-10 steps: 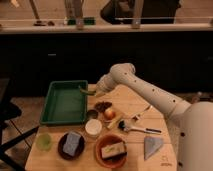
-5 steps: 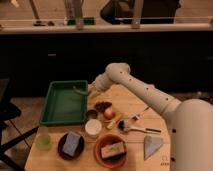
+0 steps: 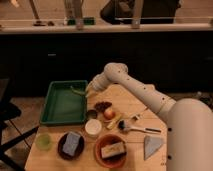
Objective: Place pepper in tray
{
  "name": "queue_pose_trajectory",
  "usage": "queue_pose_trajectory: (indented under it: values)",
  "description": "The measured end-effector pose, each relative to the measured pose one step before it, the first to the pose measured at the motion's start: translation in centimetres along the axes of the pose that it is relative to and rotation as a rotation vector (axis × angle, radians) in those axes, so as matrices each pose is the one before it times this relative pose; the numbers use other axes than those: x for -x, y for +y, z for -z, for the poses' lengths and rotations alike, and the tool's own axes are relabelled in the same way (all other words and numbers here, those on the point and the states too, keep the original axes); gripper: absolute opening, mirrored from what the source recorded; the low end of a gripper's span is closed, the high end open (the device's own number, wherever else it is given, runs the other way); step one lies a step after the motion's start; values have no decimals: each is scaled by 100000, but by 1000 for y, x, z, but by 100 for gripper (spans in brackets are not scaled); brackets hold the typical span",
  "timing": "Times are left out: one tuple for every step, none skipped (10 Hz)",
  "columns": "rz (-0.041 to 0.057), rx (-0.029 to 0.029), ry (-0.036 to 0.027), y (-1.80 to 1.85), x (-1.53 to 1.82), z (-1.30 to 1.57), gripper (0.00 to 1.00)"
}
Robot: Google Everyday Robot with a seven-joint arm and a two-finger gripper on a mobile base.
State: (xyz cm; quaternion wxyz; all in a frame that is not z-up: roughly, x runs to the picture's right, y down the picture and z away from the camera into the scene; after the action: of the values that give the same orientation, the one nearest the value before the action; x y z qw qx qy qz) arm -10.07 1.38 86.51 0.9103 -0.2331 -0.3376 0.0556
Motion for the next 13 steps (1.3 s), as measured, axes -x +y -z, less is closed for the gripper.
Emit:
queue_pose_trajectory:
  values:
    - [310, 408, -1416, -69, 345, -314, 0]
    - [93, 299, -994, -25, 163, -225, 0]
    - [125, 349, -726, -9, 110, -158, 0]
    - [176, 545, -635, 62, 136, -213, 0]
    - [293, 688, -922, 80, 354, -485, 0]
    - [465, 727, -774, 76, 416, -513, 0]
    - [192, 581, -810, 94, 160, -362, 0]
    - [53, 350, -643, 31, -23, -166, 0]
    - [108, 350, -413, 51, 36, -236, 0]
    - [380, 525, -668, 44, 245, -383, 0]
    - [54, 619, -391, 107, 124, -416, 0]
    - [14, 438, -210, 122, -1, -335, 0]
    - [1, 217, -400, 61, -11, -244, 0]
